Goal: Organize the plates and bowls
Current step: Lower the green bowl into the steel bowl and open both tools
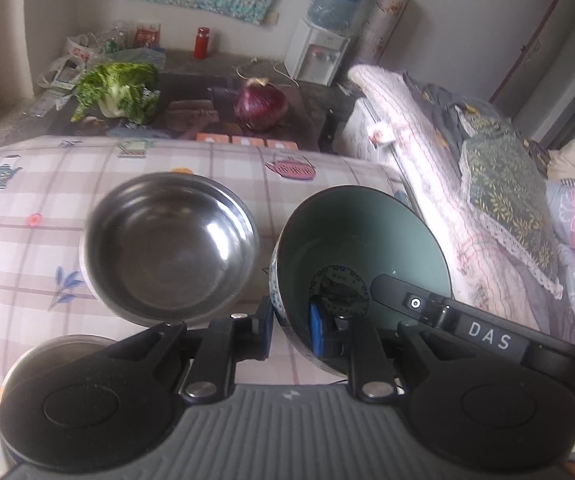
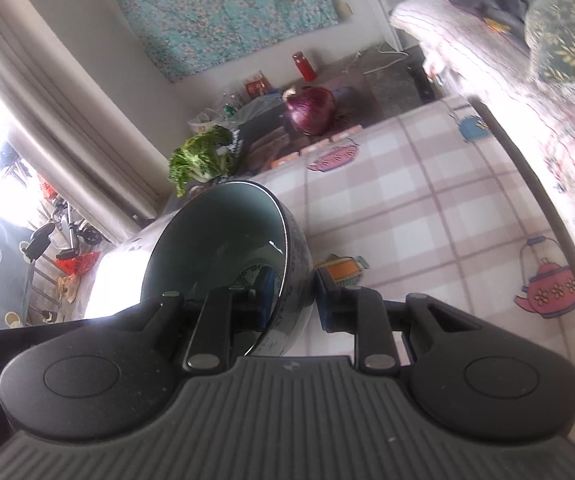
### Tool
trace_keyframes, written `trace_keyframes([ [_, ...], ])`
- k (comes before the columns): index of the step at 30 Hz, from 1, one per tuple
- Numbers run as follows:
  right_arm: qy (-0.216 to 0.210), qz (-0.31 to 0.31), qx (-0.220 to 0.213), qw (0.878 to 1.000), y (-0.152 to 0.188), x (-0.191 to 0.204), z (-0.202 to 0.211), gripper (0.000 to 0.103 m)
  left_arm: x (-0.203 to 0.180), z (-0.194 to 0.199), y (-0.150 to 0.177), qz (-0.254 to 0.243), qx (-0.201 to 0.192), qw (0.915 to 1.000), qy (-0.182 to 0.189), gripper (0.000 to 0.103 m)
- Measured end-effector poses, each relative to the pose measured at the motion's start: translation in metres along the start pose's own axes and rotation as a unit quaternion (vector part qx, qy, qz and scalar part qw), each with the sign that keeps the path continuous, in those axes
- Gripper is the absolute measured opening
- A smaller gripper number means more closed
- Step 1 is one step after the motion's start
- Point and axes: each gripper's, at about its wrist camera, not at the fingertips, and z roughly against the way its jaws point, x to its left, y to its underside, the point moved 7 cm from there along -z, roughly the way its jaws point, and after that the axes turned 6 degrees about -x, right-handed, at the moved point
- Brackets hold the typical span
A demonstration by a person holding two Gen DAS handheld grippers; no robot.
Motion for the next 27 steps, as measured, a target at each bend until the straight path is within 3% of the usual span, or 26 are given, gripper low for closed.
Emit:
trace_keyframes([
  [14,-0.046,0.039,0.021,0.998,-0.004,0.091,-0.036,0.021,0.084,0.030,-0.027,0.045,-0.038,0.9975,-0.040,0.020],
  [20,-0.055,0.045,0.045,0.996,0.005,0.118,-0.074,0.021,0.118,0.014,-0.034,0.059,-0.030,0.9961,-0.058,0.020],
  [27,-0.029,0.045,0.066,0.996,0.016,0.110,-0.110,0.021,0.128,-0.022,-0.031,0.056,-0.004,0.9969,-0.056,0.020],
])
